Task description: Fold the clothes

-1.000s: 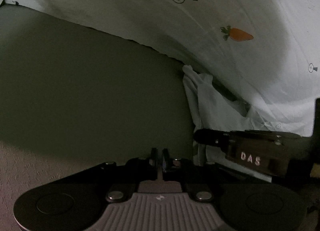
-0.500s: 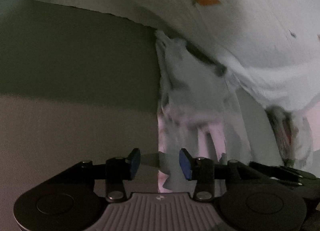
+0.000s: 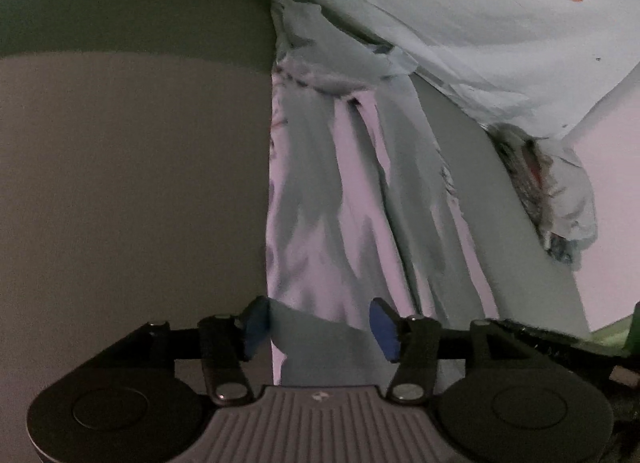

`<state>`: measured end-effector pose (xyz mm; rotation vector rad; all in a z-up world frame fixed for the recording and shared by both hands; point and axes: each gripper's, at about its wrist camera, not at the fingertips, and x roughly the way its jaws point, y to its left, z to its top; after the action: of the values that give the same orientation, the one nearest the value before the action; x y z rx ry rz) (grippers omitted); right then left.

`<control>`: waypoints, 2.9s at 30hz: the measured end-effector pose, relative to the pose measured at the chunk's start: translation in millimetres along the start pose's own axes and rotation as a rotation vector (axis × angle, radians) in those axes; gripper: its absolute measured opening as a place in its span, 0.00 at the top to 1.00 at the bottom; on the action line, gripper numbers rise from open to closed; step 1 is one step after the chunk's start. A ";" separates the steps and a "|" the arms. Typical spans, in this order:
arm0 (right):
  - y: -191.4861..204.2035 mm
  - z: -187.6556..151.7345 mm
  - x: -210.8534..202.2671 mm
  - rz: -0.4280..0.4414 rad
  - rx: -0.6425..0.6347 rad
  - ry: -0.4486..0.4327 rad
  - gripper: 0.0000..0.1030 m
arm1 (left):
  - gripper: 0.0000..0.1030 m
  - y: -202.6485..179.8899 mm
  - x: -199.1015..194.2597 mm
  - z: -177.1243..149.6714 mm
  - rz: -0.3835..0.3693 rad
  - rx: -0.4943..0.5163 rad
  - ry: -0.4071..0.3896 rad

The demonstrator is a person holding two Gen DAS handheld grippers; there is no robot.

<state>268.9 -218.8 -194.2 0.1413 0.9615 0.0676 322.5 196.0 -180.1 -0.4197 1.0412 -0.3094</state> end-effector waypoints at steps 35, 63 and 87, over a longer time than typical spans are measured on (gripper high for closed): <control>-54.7 -78.3 -27.6 0.482 0.295 0.141 0.51 | 0.32 -2.0 -30.1 -92.4 -0.103 -0.350 0.072; -104.9 -75.0 -67.7 0.799 0.555 0.089 0.94 | 0.93 22.7 -81.7 -115.5 -0.283 -0.725 -0.023; -89.0 147.2 58.2 0.449 0.636 -0.091 0.43 | 0.20 36.3 24.3 148.7 -0.107 -0.433 -0.109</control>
<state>422.5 -313.0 -171.8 0.9388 0.8184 0.1649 466.5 245.1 -150.7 -0.8744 0.9782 -0.1515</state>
